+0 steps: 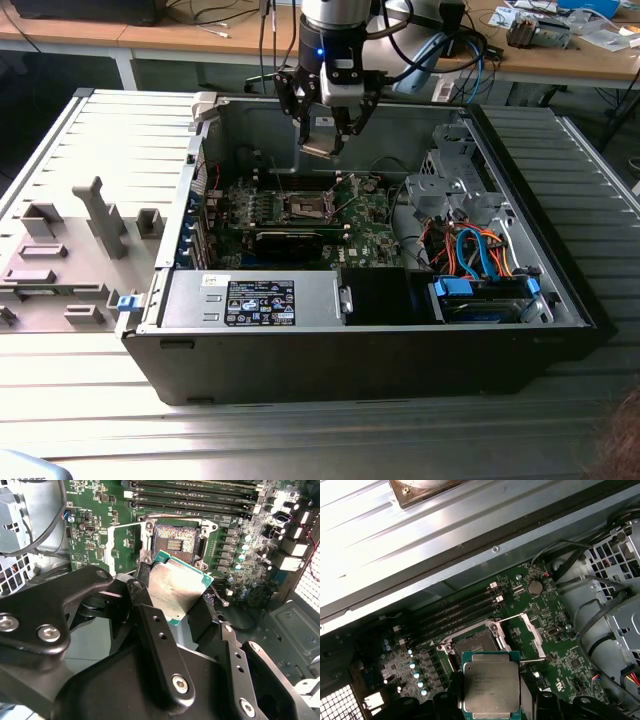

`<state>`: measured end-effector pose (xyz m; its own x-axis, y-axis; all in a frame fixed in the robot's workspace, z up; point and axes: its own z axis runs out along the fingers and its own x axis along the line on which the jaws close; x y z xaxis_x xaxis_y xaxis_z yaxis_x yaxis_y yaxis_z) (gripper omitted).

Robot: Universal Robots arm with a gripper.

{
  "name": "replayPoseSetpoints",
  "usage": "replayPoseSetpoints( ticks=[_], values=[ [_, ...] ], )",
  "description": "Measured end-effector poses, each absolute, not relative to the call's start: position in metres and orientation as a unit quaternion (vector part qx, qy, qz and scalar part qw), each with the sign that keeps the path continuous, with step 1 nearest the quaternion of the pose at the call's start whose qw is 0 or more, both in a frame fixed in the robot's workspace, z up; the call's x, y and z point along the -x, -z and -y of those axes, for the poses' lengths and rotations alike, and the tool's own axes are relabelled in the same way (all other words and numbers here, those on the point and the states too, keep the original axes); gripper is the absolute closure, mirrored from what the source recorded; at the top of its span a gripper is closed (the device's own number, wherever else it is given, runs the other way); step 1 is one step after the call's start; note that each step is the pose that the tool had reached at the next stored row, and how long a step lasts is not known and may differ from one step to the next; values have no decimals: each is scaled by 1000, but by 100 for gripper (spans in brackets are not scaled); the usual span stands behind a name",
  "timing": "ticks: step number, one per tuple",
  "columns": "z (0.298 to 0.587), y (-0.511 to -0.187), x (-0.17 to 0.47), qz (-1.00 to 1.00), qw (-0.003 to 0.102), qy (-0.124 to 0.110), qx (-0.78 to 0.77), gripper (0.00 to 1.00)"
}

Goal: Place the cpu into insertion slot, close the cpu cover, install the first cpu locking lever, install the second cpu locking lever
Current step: 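Place the cpu into insertion slot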

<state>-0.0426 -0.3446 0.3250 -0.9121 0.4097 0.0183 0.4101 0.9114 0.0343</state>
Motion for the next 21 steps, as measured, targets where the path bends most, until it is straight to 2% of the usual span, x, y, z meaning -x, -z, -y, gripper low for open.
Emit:
replayPoseSetpoints(
  ticks=[21],
  values=[
    [345, -324, 43, 974, 5, 19, 226, 45]
  ],
)
